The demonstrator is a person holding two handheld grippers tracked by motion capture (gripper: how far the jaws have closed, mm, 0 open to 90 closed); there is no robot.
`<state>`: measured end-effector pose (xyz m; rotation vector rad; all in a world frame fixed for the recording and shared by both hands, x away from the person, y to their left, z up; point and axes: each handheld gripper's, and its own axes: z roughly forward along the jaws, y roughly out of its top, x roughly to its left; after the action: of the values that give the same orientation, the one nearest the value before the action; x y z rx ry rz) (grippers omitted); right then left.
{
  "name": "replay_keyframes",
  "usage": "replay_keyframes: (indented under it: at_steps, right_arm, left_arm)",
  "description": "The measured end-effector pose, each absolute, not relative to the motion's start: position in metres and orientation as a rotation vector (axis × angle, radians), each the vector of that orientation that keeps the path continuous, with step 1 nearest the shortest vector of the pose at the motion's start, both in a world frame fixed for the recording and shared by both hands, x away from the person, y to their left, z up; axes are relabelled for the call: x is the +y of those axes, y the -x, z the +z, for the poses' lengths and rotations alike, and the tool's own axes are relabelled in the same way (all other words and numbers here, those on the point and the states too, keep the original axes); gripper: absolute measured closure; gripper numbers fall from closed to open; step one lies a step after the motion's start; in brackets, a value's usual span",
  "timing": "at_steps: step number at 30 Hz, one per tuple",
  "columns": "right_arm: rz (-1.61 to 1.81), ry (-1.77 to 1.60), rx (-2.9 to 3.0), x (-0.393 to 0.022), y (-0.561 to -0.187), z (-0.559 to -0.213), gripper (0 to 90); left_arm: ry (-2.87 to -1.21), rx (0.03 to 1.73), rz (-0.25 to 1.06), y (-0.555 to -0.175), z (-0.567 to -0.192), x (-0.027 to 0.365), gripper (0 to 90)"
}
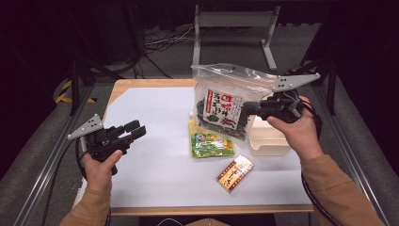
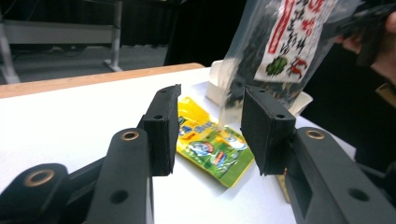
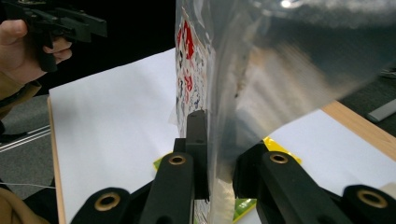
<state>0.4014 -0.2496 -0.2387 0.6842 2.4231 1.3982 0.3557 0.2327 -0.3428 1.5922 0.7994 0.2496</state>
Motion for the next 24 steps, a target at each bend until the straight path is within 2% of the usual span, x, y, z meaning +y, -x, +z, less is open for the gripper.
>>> replay_keyframes:
  at_steps: [24]
  right_arm:
    - [1.199, -0.785, 2.334, -0.283, -0.434, -0.222, 79.6]
  left_arm:
    - [-1.675, 0.852, 0.297, -0.366, -0.361, 0.234, 52.0]
